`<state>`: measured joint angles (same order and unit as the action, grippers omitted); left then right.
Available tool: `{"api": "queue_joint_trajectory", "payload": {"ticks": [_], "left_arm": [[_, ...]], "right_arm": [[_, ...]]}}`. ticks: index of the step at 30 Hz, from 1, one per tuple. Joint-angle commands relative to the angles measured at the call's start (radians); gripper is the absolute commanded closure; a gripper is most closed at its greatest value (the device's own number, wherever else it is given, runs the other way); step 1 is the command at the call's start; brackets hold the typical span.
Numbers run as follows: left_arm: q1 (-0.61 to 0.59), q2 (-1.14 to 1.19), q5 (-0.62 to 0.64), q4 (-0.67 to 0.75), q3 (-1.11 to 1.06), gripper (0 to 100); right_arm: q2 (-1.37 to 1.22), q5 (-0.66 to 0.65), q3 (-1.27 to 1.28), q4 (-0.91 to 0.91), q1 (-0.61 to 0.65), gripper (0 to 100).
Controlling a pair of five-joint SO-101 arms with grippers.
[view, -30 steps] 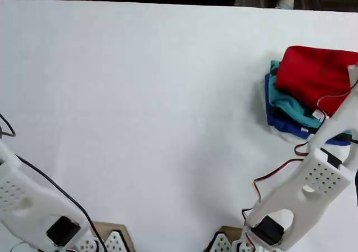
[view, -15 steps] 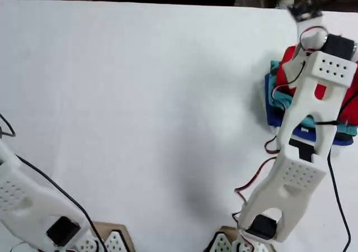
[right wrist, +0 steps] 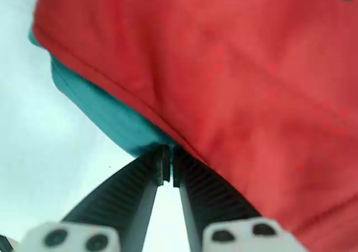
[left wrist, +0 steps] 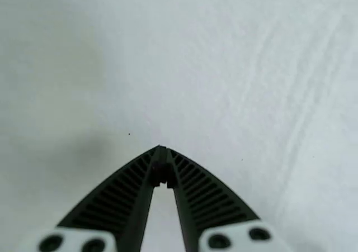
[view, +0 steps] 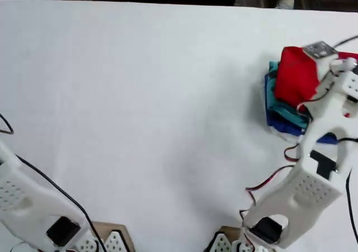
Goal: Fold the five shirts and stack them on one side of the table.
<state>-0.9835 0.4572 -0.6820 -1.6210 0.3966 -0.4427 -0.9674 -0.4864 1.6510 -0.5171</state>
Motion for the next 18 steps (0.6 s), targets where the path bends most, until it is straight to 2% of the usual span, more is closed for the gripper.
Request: {"api": "queue_joint_trajectory", "payload": {"ticks": [1, 4, 10, 13, 18], "left_arm": [[0.023, -0.018, 0.009, -0.035, 0.074, 97], [0.061, -0.037, 0.009, -0.107, 0.16, 97], [0.17, -0.236, 0.005, -0.16, 0.237, 97], [0.245, -0.376, 0.005, -0.16, 0.145, 97], [0.427, -0.674, 0.005, -0.104, -0.213, 97]], "right_arm": [[0.143, -0.021, -0.006, -0.008, -0.007, 97.8], [0.257, 0.043, -0.003, -0.007, 0.033, 97.8], [0.541, 0.468, 0.074, 0.012, 0.128, 97.8], [0.688, 0.605, 0.232, 0.004, 0.214, 97.8], [0.931, 0.675, 0.585, -0.088, 0.42, 97.8]]}}
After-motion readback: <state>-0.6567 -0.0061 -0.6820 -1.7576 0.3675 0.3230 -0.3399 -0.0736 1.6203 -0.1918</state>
